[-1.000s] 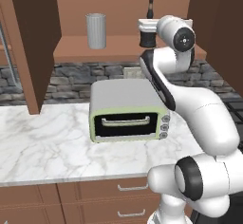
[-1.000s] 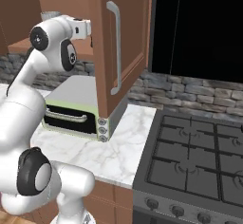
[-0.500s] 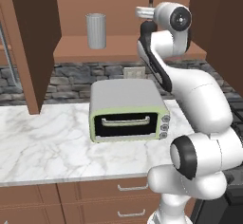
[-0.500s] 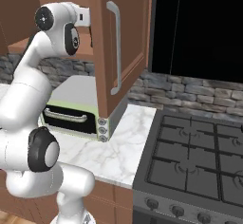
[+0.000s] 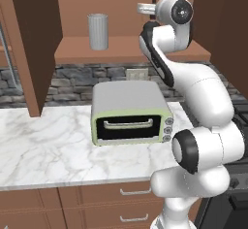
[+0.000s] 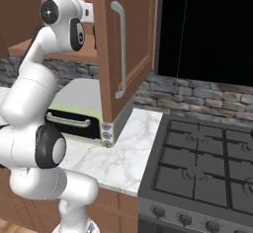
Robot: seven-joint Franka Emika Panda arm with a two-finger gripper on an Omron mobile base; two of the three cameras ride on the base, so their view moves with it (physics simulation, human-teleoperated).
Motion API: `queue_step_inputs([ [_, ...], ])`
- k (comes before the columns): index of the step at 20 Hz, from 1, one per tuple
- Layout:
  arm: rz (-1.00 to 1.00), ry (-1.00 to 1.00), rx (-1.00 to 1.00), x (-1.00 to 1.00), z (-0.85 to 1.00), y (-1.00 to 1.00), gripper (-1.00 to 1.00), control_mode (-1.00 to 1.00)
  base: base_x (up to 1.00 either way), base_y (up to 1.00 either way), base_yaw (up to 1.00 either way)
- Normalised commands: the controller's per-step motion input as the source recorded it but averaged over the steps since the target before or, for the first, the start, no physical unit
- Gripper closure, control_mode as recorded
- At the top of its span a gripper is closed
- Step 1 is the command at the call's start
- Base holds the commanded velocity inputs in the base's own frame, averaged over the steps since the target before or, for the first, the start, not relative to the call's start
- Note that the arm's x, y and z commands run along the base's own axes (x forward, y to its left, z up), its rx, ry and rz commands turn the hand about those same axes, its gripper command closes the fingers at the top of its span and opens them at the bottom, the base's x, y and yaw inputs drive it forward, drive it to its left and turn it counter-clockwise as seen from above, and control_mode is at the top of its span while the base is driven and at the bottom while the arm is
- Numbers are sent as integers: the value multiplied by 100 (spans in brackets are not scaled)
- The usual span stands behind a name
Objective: There is a bowl on the dining counter. Grab a lemon wedge from the fridge and place it in the bowl. Then get the liquor bottle and glass cup from the cabinet and place them next to the bowl.
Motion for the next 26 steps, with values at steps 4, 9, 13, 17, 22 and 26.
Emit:
queue_step_inputs([
  [4, 0, 0, 0, 27, -1, -6, -100, -100, 0, 0, 0],
  [9, 0, 0, 0, 27, 0, -7, -100, -100, 0, 0, 0],
  [13, 0, 0, -2, 17, -10, -6, -100, -100, 0, 0, 0],
  [17, 0, 0, -3, 9, -20, -4, -100, -100, 0, 0, 0],
  [22, 0, 0, 0, 8, -5, -1, -100, -100, 0, 0, 0],
  [26, 0, 0, 0, 14, 0, 0, -100, -100, 0, 0, 0],
])
